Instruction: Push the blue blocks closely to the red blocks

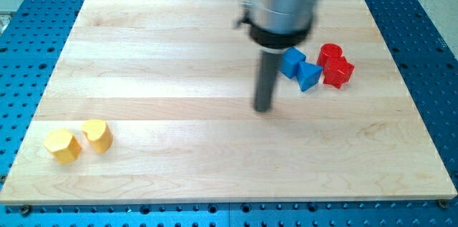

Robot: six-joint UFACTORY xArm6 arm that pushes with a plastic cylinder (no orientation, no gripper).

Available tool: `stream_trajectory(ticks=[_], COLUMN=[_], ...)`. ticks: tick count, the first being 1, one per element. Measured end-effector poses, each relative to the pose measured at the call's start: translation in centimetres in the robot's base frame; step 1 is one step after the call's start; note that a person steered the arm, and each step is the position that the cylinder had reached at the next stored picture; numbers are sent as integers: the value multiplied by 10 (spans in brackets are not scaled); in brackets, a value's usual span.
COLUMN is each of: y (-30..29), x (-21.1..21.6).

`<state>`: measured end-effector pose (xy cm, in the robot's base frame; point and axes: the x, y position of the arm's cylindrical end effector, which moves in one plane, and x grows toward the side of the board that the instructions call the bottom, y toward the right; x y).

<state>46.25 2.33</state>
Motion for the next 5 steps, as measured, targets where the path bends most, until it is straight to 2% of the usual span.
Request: stream_trajectory(ticks=[1,2,4,5], y=[-14,26,84,65], x=[-71,-105,-72,-62])
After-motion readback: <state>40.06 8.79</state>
